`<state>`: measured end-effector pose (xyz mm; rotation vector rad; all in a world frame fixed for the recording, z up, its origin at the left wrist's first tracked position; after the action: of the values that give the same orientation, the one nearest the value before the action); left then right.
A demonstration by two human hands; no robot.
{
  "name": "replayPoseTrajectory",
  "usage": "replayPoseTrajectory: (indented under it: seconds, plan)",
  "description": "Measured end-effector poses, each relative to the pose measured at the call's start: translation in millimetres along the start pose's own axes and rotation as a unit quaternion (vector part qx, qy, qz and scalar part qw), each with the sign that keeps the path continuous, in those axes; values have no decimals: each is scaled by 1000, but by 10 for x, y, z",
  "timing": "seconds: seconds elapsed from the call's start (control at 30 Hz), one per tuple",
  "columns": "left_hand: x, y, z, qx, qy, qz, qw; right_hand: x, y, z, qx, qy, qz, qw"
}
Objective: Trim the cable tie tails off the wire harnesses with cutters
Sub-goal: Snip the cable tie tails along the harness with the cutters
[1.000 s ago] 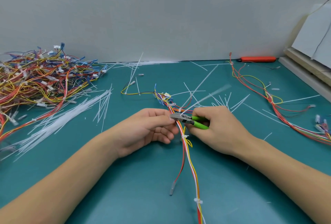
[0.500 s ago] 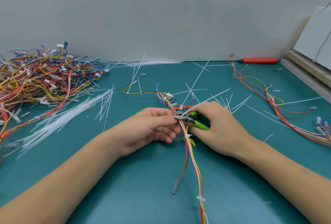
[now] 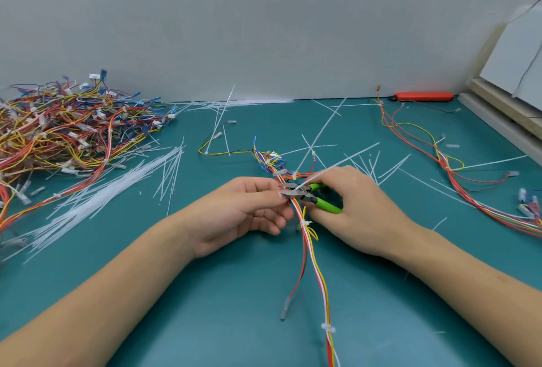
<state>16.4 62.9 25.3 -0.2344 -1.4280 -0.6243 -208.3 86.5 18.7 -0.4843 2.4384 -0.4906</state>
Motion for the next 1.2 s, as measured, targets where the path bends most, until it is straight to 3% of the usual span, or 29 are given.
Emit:
replayPoseTrajectory:
  seconds: [0.23, 0.6, 1.2]
  plan:
    - [6, 3, -4, -7, 0, 0, 1000, 33, 30, 27, 1, -13, 51, 999]
    - [2, -4, -5, 4, 6, 0, 1000, -14, 10, 15, 0, -6, 7, 1000]
    - [-20, -24, -25, -2, 4, -1, 1000, -13, -19, 2, -12, 22, 4, 1000]
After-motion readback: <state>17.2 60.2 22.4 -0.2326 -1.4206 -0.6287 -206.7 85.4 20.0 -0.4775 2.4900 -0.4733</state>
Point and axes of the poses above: each hand's wrist, its own y-axis away from the middle knuckle, its own z-axis out of the palm, x = y × z, the point moved 1 cm from there along -y, towards the middle knuckle, and after that the axes turned 7 degrees about x, right-handed, at the moved point
